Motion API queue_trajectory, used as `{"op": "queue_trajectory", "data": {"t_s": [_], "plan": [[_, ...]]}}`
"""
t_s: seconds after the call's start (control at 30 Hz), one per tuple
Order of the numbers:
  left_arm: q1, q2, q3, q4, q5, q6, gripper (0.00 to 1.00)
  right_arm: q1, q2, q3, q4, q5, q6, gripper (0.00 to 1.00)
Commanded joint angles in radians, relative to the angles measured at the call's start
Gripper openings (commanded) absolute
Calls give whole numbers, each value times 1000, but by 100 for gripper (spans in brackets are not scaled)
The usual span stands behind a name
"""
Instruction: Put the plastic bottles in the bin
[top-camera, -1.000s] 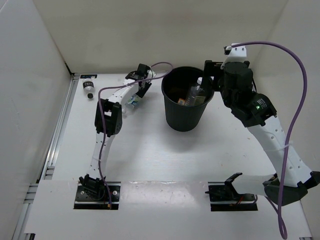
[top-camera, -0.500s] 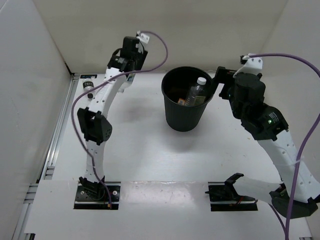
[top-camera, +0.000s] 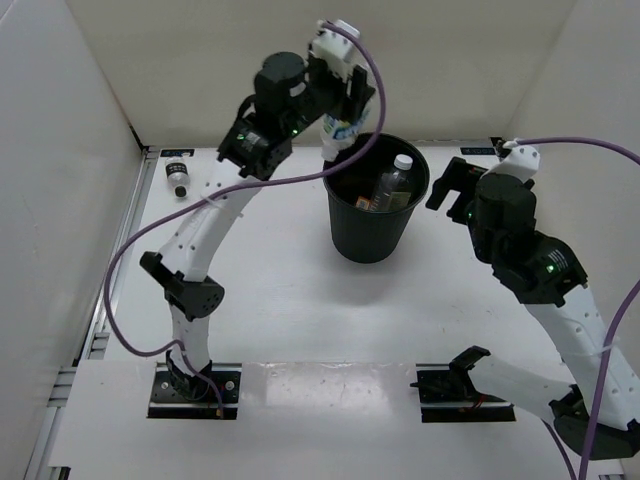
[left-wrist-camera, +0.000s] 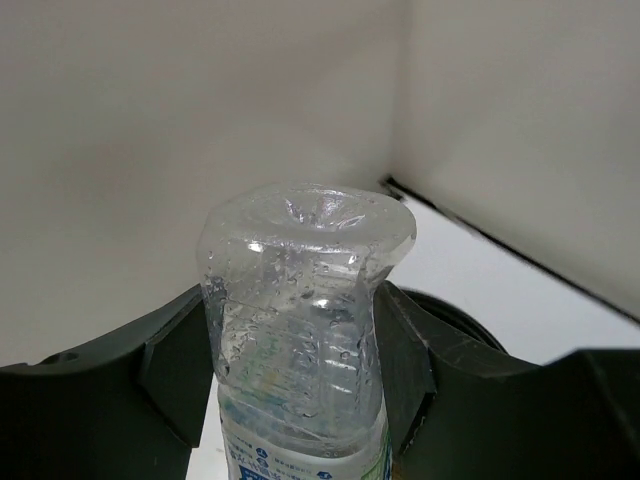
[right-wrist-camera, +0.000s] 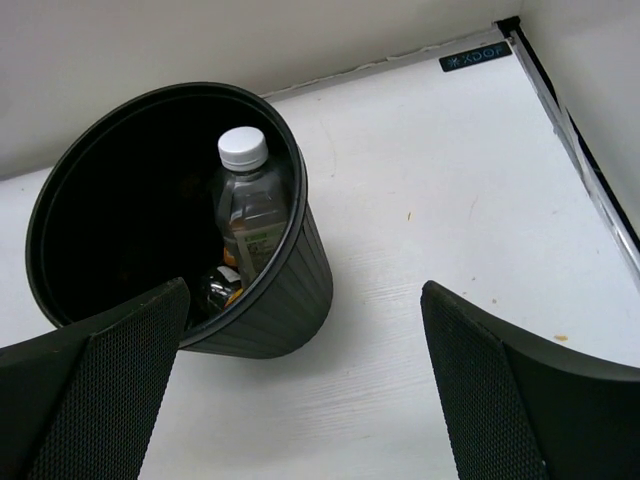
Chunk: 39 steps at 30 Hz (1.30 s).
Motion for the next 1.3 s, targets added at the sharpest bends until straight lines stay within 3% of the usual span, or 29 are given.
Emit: {"op": "queue_trajectory", "data": {"t_s": [0.0, 0.07, 0.17, 0.3, 0.33, 0.53, 0.67, 0.8, 0.97, 1.13, 1.27], "plan": [[-34, 62, -56, -49, 128, -32, 24, 0, -44, -9, -15, 36, 50, 100], [-67, 75, -87, -49, 128, -22, 26, 0, -58, -20, -16, 36, 61, 100], [-79, 88, -107, -49, 119, -4, 40, 0, -81, -32, -16, 27, 70, 100], [-79, 109, -130, -49, 59, 8, 92, 0, -81, -41, -25, 17, 70, 100], [-79, 109, -130, -49, 59, 8, 100, 0, -81, -41, -25, 17, 70, 100], [-79, 70, -88, -49, -25, 42, 100, 0, -44, -30, -25, -1, 61, 100], [-79, 54, -45, -49, -302, 122, 100, 0, 2, -9, -25, -1, 50, 100], [66, 82, -33, -39, -489, 166, 100, 0, 42, -9, -16, 40, 41, 100], [350, 158, -103, -39, -596, 151, 100, -72, 82, 45, -49, 125, 104, 100], [566, 272, -164, -39, -625, 81, 100, -183, 163, 120, -8, 2, 49, 100], [639, 404, -101, -39, -625, 36, 100, -212, 254, 189, -42, -73, 49, 100]]}}
